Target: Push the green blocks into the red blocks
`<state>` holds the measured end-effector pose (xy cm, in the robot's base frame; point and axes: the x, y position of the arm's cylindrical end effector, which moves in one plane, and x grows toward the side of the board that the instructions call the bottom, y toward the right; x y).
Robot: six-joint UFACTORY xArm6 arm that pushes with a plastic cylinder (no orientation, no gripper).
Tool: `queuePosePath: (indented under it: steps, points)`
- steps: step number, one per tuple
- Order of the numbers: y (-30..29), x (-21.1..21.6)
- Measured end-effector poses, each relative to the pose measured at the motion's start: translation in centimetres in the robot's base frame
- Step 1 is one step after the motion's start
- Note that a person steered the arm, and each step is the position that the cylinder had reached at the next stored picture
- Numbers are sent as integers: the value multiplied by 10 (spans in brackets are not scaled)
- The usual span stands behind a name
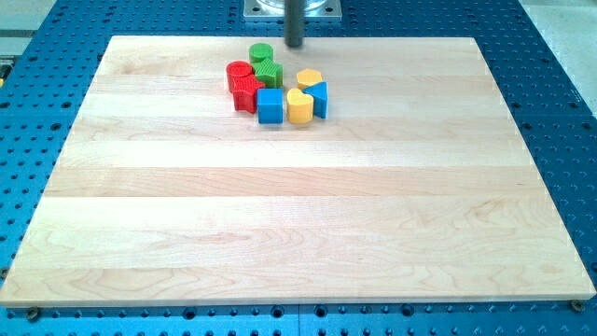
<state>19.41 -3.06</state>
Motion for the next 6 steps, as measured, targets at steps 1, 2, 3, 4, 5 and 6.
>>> queuePosePath:
  steps: [1,2,3,4,5,6]
  points:
    - [-27,0]
    - [-27,38]
    - [-27,49]
    - [-27,49]
    - [-27,45]
    - [-89,45]
